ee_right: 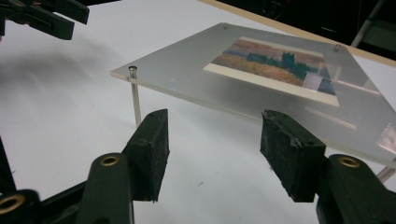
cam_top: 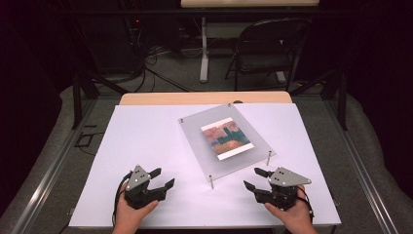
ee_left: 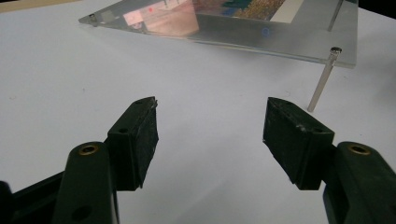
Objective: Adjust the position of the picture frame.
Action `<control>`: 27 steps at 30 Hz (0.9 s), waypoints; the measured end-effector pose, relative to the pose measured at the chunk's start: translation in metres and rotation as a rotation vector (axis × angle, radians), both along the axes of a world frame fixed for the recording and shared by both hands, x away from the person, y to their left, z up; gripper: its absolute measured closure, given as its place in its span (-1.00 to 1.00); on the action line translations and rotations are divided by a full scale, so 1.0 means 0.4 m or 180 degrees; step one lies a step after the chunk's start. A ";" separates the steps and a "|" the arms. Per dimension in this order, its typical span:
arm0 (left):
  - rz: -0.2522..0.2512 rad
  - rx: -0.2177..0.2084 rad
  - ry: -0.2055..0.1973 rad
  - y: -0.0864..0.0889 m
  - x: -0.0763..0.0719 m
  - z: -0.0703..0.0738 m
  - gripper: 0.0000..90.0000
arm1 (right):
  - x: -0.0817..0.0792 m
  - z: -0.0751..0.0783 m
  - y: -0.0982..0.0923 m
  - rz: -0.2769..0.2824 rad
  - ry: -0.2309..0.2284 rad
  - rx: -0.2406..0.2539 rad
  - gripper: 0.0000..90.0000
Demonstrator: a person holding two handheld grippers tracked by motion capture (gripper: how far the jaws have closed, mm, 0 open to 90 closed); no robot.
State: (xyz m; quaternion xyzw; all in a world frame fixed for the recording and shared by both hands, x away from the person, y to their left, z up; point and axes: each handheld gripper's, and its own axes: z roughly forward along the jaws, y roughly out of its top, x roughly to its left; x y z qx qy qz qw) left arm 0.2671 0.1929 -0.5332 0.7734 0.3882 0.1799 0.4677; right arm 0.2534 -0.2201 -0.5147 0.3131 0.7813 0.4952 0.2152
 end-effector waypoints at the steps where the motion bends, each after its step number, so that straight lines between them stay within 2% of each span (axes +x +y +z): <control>1: 0.0000 0.0001 0.0001 0.000 -0.001 0.000 -0.21 | -0.002 -0.001 -0.001 0.0010 0.0026 0.0018 -0.04; 3: 0.0012 0.0003 -0.0004 -0.001 -0.003 0.001 -0.21 | -0.003 -0.001 -0.002 0.0012 0.0039 0.0036 -0.02; 6: -0.0019 -0.0027 0.0027 -0.005 -0.001 -0.001 -0.18 | -0.003 0.000 -0.003 0.0045 0.0043 -0.0045 0.06; 7: -0.0019 -0.0027 0.0027 -0.005 -0.001 -0.001 -0.18 | -0.003 0.000 -0.003 0.0045 0.0043 -0.0045 0.06; 8: -0.0049 -0.0031 0.0083 -0.007 0.001 -0.003 -0.17 | -0.005 -0.001 -0.001 0.0059 0.0055 -0.0062 0.06; 12: -0.0072 -0.0036 0.0059 -0.011 0.002 -0.003 -0.16 | -0.009 0.000 0.003 0.0066 -0.0016 -0.0080 0.03; 14: -0.0074 -0.0064 0.0089 -0.012 0.002 -0.004 -0.16 | -0.008 0.000 0.004 0.0052 -0.0017 -0.0102 0.03; 16: -0.0068 -0.0060 0.0115 -0.013 0.002 -0.004 -0.16 | -0.008 -0.001 0.004 0.0042 0.0001 -0.0111 0.03; 17: -0.0072 -0.0066 0.0157 -0.015 0.003 -0.004 -0.16 | -0.006 -0.001 0.000 0.0037 0.0087 -0.0058 0.07; 19: -0.0068 -0.0079 0.0182 -0.017 0.002 -0.005 -0.15 | -0.006 -0.001 -0.002 0.0034 0.0097 -0.0041 0.08; 20: -0.0079 -0.0083 0.0258 -0.020 0.002 -0.003 -0.11 | -0.004 0.001 -0.006 0.0027 0.0111 -0.0039 0.15; 21: -0.0079 -0.0083 0.0258 -0.020 0.002 -0.003 -0.09 | -0.004 0.001 -0.006 0.0027 0.0111 -0.0039 0.15; 22: -0.0098 -0.0153 0.0286 -0.024 0.002 -0.003 -0.05 | -0.002 -0.001 -0.009 0.0024 0.0148 0.0026 0.22; 23: -0.0117 -0.0173 0.0303 -0.026 0.002 -0.003 -0.04 | -0.002 -0.001 -0.011 0.0023 0.0184 0.0027 0.26; 27: -0.0165 -0.0138 0.0296 -0.043 -0.001 0.002 -0.04 | -0.002 -0.001 -0.017 -0.0037 0.0206 -0.0021 0.30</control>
